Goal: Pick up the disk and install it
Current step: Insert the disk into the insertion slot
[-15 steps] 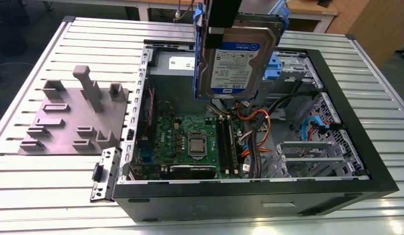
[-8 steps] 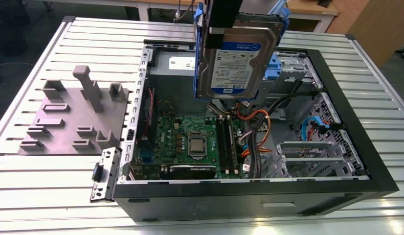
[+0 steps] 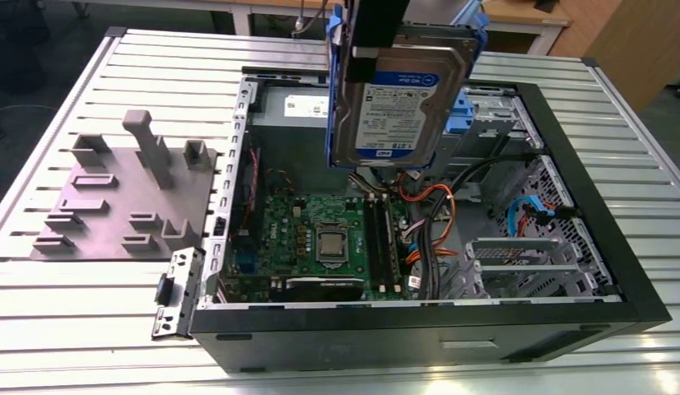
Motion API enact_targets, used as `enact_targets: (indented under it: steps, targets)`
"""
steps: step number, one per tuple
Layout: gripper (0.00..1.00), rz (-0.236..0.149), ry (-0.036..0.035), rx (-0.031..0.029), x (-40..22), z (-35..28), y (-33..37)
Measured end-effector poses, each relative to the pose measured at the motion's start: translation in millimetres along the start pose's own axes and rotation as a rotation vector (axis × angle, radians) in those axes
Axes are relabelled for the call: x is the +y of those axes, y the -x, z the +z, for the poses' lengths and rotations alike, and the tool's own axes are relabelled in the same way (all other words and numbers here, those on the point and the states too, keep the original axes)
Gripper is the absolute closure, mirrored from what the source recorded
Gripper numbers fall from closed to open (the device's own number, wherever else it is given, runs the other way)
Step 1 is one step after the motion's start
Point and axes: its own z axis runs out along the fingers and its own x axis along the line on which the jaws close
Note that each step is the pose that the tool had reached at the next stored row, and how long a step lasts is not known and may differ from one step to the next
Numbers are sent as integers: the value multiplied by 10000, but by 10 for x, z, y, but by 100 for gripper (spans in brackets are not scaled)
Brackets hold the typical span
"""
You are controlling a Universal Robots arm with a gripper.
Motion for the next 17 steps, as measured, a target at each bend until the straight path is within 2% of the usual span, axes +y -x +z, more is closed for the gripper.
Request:
enact_targets:
  steps: [13, 17]
  targets:
    - [64, 1, 0, -1, -5, 1, -222]
    - [64, 1, 0, -1, -56, 2, -246]
